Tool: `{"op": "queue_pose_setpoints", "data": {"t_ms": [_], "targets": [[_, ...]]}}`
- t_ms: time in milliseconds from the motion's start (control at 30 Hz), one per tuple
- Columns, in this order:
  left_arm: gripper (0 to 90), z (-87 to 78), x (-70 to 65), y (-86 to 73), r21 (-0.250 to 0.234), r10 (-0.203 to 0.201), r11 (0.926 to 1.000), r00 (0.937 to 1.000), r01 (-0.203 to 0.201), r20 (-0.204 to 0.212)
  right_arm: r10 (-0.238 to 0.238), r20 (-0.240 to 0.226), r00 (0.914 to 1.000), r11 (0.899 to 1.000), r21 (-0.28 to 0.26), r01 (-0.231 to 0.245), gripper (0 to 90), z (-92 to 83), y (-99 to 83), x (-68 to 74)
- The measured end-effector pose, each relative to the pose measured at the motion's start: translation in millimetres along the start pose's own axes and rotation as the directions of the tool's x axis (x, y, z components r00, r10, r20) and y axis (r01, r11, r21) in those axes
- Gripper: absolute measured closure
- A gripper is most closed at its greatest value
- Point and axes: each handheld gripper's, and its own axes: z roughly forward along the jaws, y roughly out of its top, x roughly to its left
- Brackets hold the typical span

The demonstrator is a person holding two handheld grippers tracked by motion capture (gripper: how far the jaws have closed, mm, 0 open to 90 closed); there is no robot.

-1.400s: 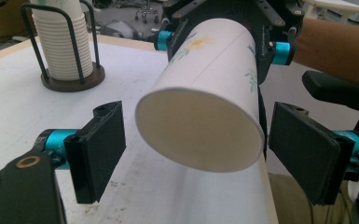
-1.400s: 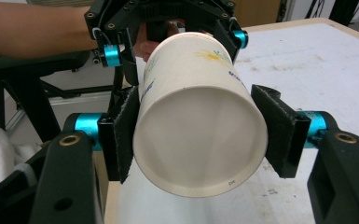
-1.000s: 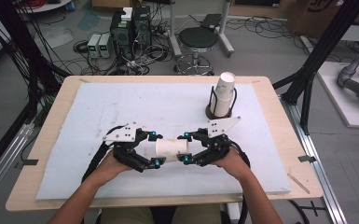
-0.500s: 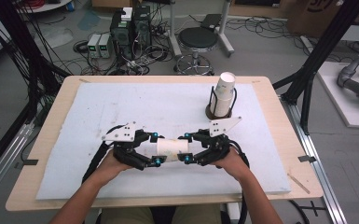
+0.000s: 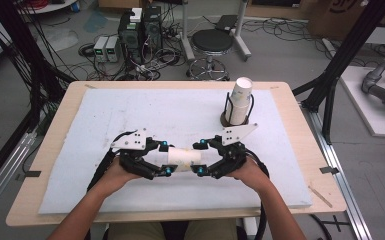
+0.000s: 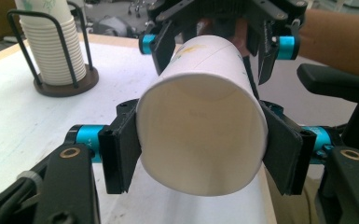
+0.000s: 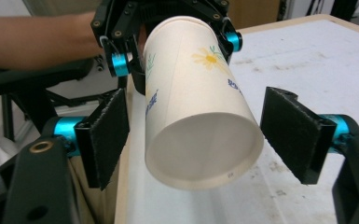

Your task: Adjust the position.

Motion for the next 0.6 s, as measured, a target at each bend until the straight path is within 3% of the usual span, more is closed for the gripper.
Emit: {"op": "queue_pose_setpoints", "data": {"t_ms": [267, 433, 600], "targets": [[36.1, -5.8, 3.0, 13.4, 0.092, 0.017, 0.9956, 0.9997, -0.016, -0.015, -0.031, 0.058, 0.9978, 0.998, 0.059, 0.027, 20.6, -2.2, 8.7, 1.8], [36.1, -6.6, 4.1, 24.6, 0.165, 0.045, 0.9854, 0.9987, -0.041, -0.025, -0.059, 0.078, 0.9952, 0.992, 0.113, 0.05, 20.6, -0.3, 14.3, 3.0], [36.1, -4.8, 5.9, 34.4, 0.237, 0.071, 0.9694, 0.9972, -0.063, -0.023, -0.095, 0.094, 0.991, 0.983, 0.164, 0.079, 20.0, 2.9, 19.4, 3.7]]}}
